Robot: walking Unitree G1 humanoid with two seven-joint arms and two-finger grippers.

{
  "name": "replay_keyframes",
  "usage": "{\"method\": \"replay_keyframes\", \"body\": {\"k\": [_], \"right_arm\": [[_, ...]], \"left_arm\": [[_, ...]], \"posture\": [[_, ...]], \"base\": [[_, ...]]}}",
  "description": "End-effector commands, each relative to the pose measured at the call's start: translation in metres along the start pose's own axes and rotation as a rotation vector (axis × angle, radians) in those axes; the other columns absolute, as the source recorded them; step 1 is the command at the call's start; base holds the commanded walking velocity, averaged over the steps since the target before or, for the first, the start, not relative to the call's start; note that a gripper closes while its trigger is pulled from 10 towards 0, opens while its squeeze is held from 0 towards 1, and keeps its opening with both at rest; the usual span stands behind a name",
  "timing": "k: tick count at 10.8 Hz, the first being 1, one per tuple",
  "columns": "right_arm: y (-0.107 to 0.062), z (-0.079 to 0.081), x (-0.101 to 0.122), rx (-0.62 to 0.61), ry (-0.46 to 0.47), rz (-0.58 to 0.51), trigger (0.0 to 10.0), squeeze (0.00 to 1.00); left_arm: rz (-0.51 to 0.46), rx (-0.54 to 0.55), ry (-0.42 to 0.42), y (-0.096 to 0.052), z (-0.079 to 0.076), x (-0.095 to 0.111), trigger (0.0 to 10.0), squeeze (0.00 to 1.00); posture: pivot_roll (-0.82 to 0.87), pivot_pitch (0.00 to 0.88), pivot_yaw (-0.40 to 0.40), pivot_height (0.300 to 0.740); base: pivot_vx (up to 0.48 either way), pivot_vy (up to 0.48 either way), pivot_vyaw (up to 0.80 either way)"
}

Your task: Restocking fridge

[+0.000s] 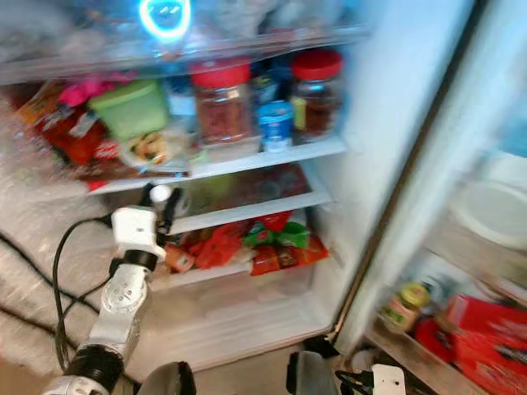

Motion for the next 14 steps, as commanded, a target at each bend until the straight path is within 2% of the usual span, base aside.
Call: {"method": "replay_keyframes", "body": {"k": [1, 2, 5, 6, 8, 9, 11, 14], "right_arm": [[0.001, 0.005, 0.001, 0.012, 0.007, 0.001, 10.0, 0.00], [0.002, 0.007, 0.004, 0.015, 0.007, -0.011, 10.0, 0.00], [0.003, 0.008, 0.007, 0.017, 0.013, -0.025, 10.0, 0.00], [0.002, 0.007, 0.006, 0.018, 0.012, -0.026, 10.0, 0.00], [-0.001, 0.002, 0.001, 0.015, 0.015, -0.018, 10.0, 0.00], [-0.002, 0.001, -0.001, 0.014, 0.015, -0.014, 10.0, 0.00], [-0.002, 0.000, -0.003, 0.014, 0.014, -0.006, 10.0, 0.00], [0.000, 0.005, -0.001, 0.019, 0.007, -0.002, 10.0, 0.00]], "left_arm": [[0.105, 0.161, -0.042, -0.012, 0.036, -0.021, 10.0, 0.00], [0.103, 0.157, -0.033, -0.019, 0.037, -0.024, 10.0, 0.00], [0.094, 0.094, 0.012, -0.026, 0.033, -0.025, 10.0, 0.00], [0.127, 0.104, 0.003, -0.028, 0.035, -0.031, 10.0, 0.00], [0.316, 0.066, -0.027, -0.034, 0.027, -0.061, 10.0, 0.00], [0.341, 0.056, -0.023, -0.038, 0.026, -0.067, 10.0, 0.00], [0.327, 0.088, -0.041, -0.034, 0.031, -0.064, 10.0, 0.00], [0.310, 0.102, -0.067, -0.002, 0.027, -0.052, 10.0, 0.00]], "posture": [[-0.06, 0.024, 0.005, 0.602], [-0.06, 0.026, 0.007, 0.602], [-0.06, 0.030, 0.007, 0.602], [-0.06, 0.030, 0.007, 0.602], [-0.06, 0.031, 0.009, 0.602], [-0.06, 0.033, 0.010, 0.602], [-0.05, 0.036, 0.010, 0.602], [-0.05, 0.034, 0.010, 0.602]], "base": [[0.000, 0.000, 0.00], [0.000, 0.000, 0.00], [0.000, 0.000, 0.00], [0.000, 0.000, 0.00], [0.000, 0.000, 0.00], [0.000, 0.000, 0.00], [0.000, 0.000, 0.00], [0.000, 0.000, 0.00]]}}
Point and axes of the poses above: a point about 5 cm out from each wrist's last joint towards the gripper, its own y axis pointing out of the wrist towards the gripper, its own x axis along the axis of the wrist's last joint, z = x × y, the point moved 4 cm from there along y, pointing out of the wrist towards the gripper, and after that the axes turned 12 degrees about -y, right-handed, at the moved point
